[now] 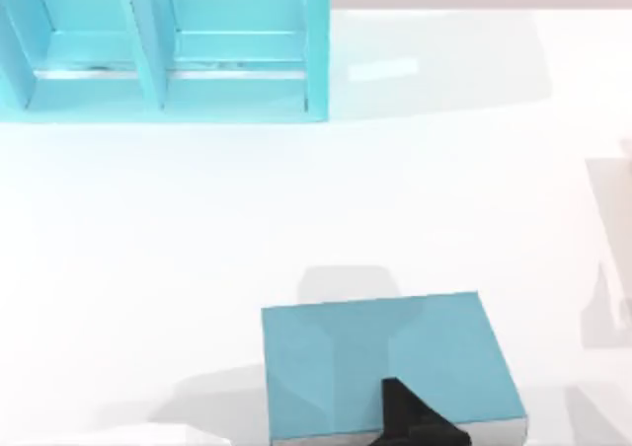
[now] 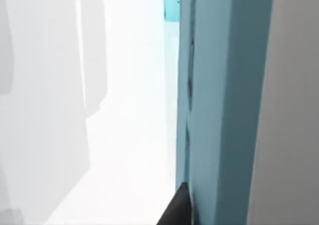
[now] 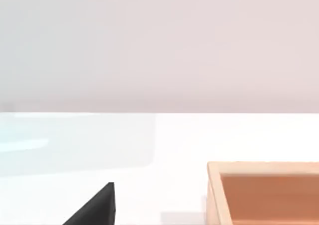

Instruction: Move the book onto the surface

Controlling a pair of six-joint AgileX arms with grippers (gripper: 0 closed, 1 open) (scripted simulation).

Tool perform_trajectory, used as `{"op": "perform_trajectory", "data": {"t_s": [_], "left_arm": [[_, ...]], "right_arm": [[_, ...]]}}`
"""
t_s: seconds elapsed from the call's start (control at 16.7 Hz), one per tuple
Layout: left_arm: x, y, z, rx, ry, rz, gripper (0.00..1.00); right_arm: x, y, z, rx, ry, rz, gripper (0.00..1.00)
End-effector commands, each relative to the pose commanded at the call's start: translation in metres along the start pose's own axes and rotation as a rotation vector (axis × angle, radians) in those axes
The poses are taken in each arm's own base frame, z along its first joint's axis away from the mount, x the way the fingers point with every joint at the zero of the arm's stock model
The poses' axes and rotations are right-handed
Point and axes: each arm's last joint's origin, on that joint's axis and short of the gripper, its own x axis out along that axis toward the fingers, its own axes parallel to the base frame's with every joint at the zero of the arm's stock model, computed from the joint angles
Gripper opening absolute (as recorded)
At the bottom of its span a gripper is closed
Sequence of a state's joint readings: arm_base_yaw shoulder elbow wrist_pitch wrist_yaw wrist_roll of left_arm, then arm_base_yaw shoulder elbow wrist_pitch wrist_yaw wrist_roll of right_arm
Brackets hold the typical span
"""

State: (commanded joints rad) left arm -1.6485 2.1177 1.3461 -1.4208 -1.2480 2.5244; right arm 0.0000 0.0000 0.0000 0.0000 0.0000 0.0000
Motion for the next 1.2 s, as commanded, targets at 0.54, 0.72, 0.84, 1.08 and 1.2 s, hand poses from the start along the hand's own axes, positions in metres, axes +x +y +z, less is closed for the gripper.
{"op": "perform_trajectory", "data": {"t_s": [0.54, 0.72, 0.84, 1.08, 1.2], "left_arm": [[-0.005, 0.001, 0.001, 0.000, 0.000, 0.000, 0.00], [-0.003, 0.001, 0.001, 0.002, -0.004, 0.001, 0.00], [-0.001, 0.008, 0.000, 0.004, -0.004, 0.001, 0.00], [0.002, 0.021, 0.000, 0.003, -0.004, 0.002, 0.00], [0.004, 0.029, 0.000, 0.002, -0.005, 0.002, 0.00]], "right_arm": [[0.000, 0.000, 0.000, 0.000, 0.000, 0.000, 1.00], [0.000, 0.000, 0.000, 0.000, 0.000, 0.000, 1.00], [0.000, 0.000, 0.000, 0.000, 0.000, 0.000, 1.00], [0.000, 0.000, 0.000, 0.000, 0.000, 0.000, 1.00], [0.000, 0.000, 0.000, 0.000, 0.000, 0.000, 1.00]]}}
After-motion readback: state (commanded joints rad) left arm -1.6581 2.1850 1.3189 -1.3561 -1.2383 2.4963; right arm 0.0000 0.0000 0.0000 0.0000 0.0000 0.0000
